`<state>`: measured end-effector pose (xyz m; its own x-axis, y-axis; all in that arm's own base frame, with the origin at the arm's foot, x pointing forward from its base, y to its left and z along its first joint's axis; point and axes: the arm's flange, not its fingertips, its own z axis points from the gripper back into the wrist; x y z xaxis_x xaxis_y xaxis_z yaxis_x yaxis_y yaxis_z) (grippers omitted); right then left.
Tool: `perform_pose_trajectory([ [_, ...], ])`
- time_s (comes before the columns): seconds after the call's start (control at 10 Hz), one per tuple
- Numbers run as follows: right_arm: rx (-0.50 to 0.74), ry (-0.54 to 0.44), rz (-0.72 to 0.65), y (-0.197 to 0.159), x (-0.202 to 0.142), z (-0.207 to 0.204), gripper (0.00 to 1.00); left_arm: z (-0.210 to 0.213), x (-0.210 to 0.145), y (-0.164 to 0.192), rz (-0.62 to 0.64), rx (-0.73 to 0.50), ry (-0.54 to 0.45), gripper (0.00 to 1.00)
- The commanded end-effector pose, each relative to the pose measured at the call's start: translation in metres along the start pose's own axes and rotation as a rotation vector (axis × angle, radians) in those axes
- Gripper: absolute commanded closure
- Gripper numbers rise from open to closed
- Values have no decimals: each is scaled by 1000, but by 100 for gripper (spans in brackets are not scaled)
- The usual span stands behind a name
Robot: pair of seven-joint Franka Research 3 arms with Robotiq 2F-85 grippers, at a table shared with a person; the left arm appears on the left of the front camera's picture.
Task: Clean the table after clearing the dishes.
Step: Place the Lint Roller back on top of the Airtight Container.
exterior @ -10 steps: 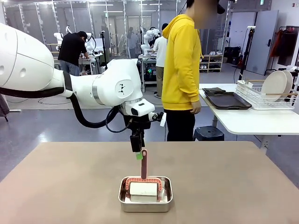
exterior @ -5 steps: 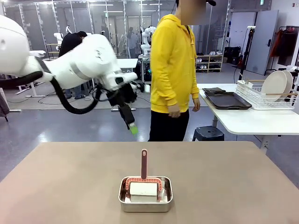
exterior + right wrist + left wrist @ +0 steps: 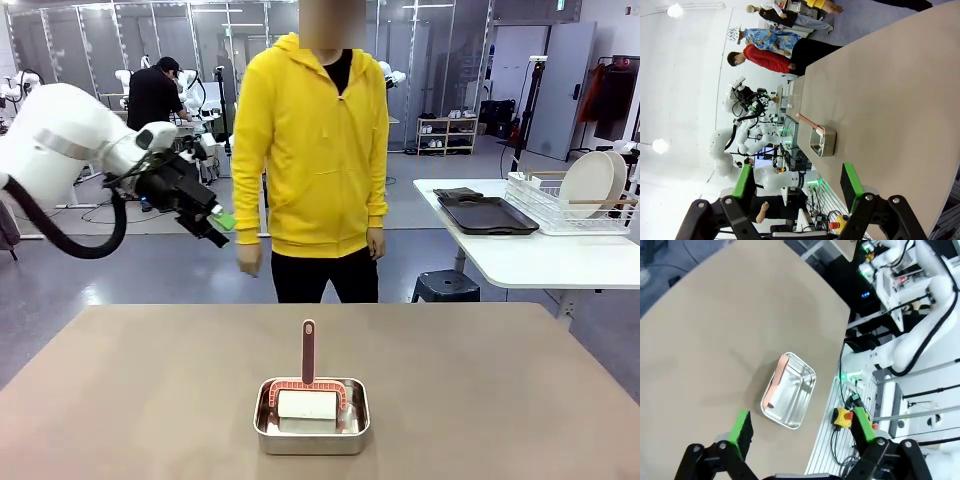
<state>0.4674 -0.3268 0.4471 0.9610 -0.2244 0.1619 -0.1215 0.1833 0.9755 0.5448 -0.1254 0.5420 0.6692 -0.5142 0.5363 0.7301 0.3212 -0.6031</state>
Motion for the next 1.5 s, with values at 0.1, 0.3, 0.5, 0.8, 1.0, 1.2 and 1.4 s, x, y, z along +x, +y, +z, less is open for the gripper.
perform_pose_trajectory([
  [0.1,12,-6,-2,3,-6,-4,13,-24,23,-11,-35,44,93,0],
  [0.3,12,-6,-2,3,-6,-4,13,-24,23,-11,-35,44,93,0],
  [0.5,12,-6,-2,3,-6,-4,13,-24,23,-11,-35,44,93,0],
  [0.8,12,-6,-2,3,-6,-4,13,-24,23,-11,-35,44,93,0],
  [1.0,12,-6,-2,3,-6,-4,13,7,5,-5,29,-30,42,0],
  [1.2,12,-6,-2,3,-6,-4,13,73,-51,12,124,-168,49,0],
  [1.4,12,-6,-2,3,-6,-4,13,136,-106,30,200,-279,-62,0],
])
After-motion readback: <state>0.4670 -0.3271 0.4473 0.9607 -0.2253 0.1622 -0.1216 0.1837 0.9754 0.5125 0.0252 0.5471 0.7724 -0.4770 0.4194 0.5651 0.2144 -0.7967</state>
